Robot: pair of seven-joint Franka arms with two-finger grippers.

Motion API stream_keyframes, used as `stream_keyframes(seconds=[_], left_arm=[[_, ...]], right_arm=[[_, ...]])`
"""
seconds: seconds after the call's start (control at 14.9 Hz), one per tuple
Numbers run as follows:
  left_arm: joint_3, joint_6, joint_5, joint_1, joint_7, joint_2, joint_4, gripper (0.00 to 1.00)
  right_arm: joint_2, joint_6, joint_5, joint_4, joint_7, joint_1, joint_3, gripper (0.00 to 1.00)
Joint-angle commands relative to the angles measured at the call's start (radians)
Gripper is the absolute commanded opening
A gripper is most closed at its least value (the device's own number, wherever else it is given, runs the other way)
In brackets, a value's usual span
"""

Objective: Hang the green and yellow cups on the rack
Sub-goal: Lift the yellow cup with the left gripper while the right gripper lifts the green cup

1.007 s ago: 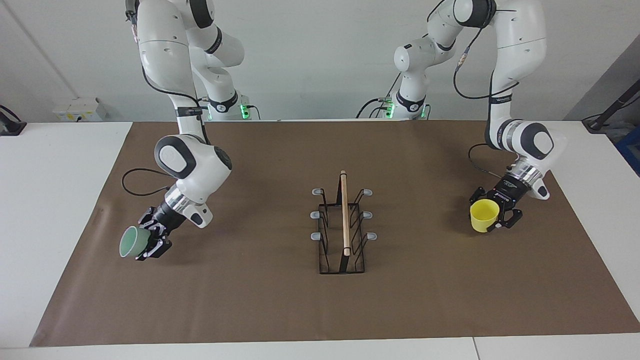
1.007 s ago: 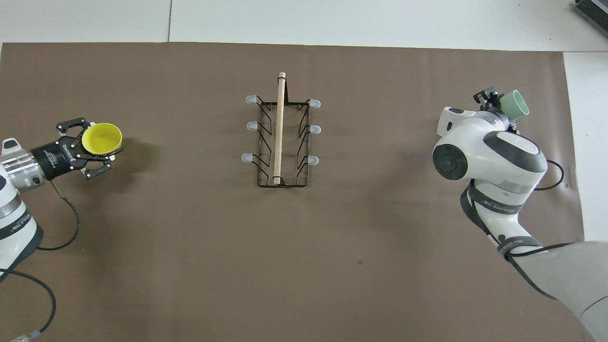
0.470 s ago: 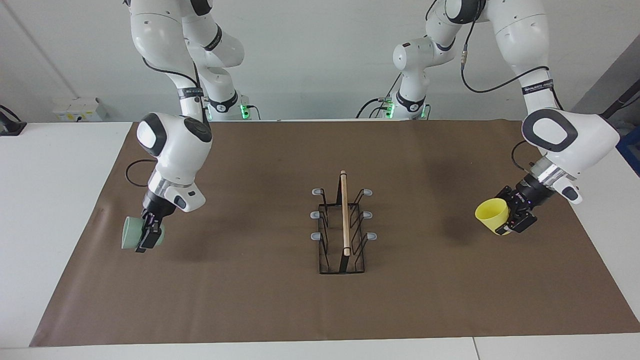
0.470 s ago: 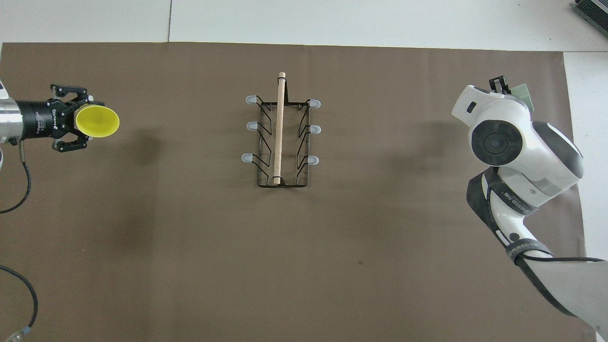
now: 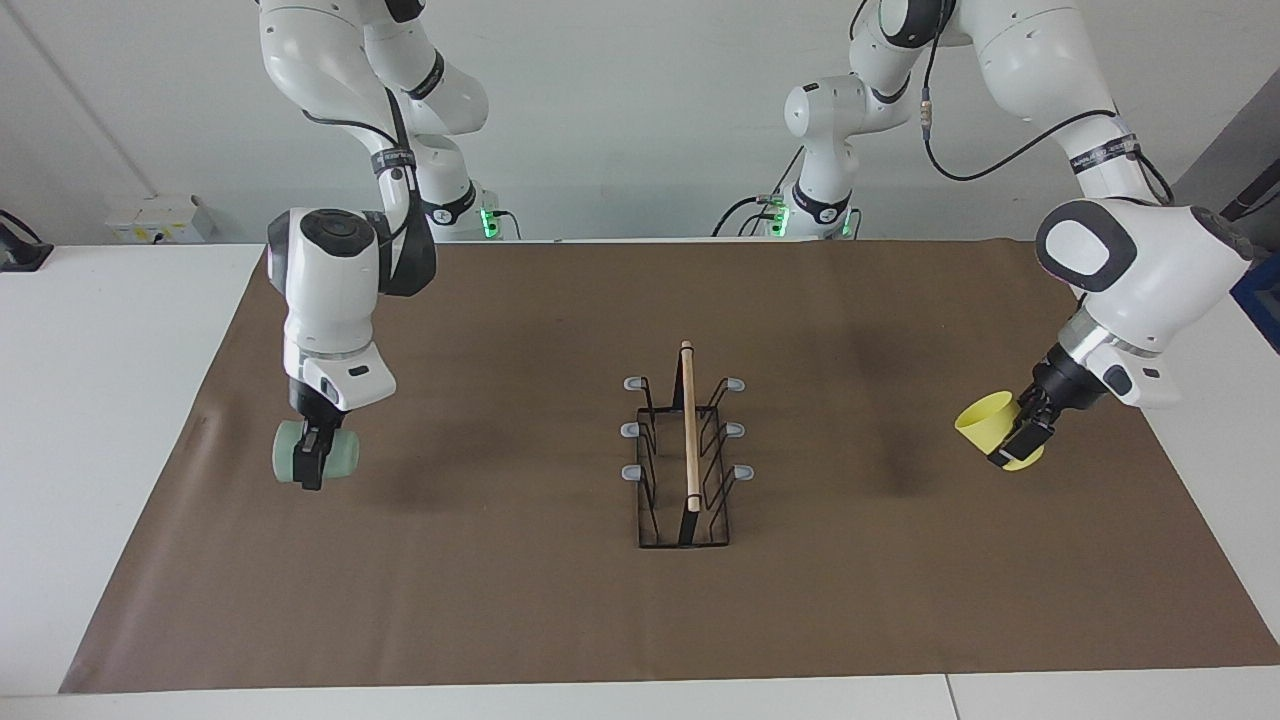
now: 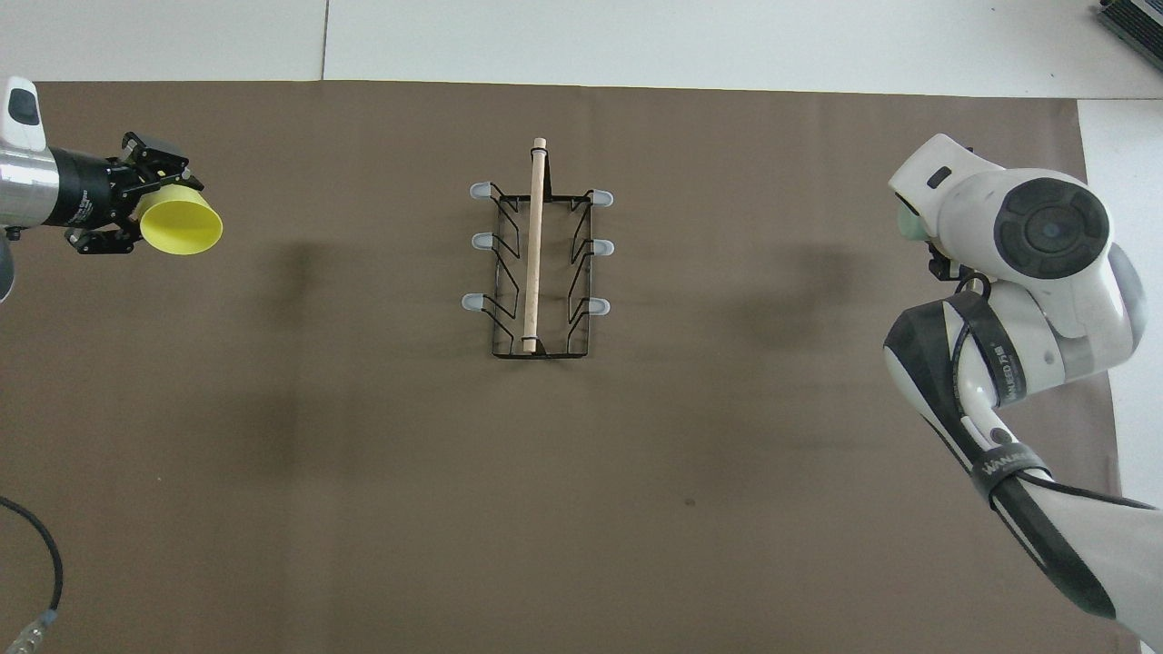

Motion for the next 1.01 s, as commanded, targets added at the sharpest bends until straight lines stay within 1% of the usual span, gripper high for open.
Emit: stream_keyframes(seconds=[0.0,0.07,0.2,0.27,0.34,0.4,0.47,0.6,0.81,0.94], left_arm=[[0.014,-0.110,0.095,-0.032,0.056,0.021,0.077,0.00],[0.013,-0.141,0.099,-0.037,0.059,0.018,0.091,0.00],[0.014,-0.135,0.103,-0.045,0.062,0.002,0.091,0.00],[0.016,-0.126,0.141,-0.061,0.062,-0.014,0.091,0.00],[0.013,-0.129,0.230,-0.078,0.062,-0.042,0.089,0.00],[0.011,-0.144,0.307,-0.089,0.061,-0.065,0.091,0.00],[0.011,-0.164,0.351,-0.103,0.061,-0.073,0.092,0.00],[0.013,-0.219,0.405,-0.143,0.058,-0.093,0.092,0.00],[0.014,-0.292,0.462,-0.164,0.053,-0.128,0.094,0.00],[0.013,-0.324,0.523,-0.170,-0.008,-0.162,0.094,0.00]], right_arm=[[-0.047,-0.046,0.198,-0.009,-0.015,-0.004,0.015,0.00],[-0.056,-0.070,0.284,0.000,-0.015,-0.006,0.015,0.00],[-0.094,-0.133,0.405,0.007,-0.018,-0.007,0.015,0.00],[-0.114,-0.149,0.457,0.007,-0.017,-0.003,0.015,0.00],[-0.131,-0.149,0.519,0.007,-0.015,0.000,0.021,0.00],[-0.135,-0.149,0.580,0.008,-0.015,0.002,0.032,0.00],[-0.136,-0.147,0.643,0.010,-0.013,0.002,0.035,0.00],[-0.136,-0.149,0.789,0.024,-0.013,0.003,0.043,0.00],[-0.139,-0.164,0.962,0.024,-0.015,0.003,0.044,0.00],[-0.148,-0.199,1.100,0.022,-0.018,0.003,0.044,0.00]])
